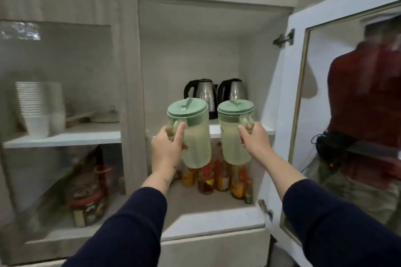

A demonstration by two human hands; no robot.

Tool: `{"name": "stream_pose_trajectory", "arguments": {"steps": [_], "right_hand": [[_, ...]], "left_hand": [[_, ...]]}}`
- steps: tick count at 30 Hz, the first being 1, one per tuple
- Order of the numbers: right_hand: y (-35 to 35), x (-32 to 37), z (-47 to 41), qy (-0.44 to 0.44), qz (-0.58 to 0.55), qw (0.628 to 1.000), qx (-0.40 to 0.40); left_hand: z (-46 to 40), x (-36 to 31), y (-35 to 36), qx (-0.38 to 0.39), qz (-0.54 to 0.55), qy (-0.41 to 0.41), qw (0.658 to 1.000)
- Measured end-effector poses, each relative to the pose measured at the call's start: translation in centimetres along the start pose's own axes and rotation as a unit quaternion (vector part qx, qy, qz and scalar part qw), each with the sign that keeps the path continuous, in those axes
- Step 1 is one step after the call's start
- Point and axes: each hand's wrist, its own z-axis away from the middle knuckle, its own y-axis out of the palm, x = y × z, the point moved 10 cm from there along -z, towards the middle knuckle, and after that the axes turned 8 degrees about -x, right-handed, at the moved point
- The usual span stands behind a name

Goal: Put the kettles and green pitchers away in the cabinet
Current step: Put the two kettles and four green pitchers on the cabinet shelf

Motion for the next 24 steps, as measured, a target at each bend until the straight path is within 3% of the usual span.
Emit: {"name": "stream_pose_trajectory", "arguments": {"steps": [9,24], "right_hand": [[-1.8,-1.7,-12.5,-0.018,-0.009,0.999,-0.047],[8.7,-8.0,-28.8,0.052,0.017,0.993,-0.106]], "left_hand": [[-8.5,-0.8,12.0,0.031,0.029,0.033,0.999],[-25.4,8.9,26.8,0.127,-0.007,0.037,0.991]]}}
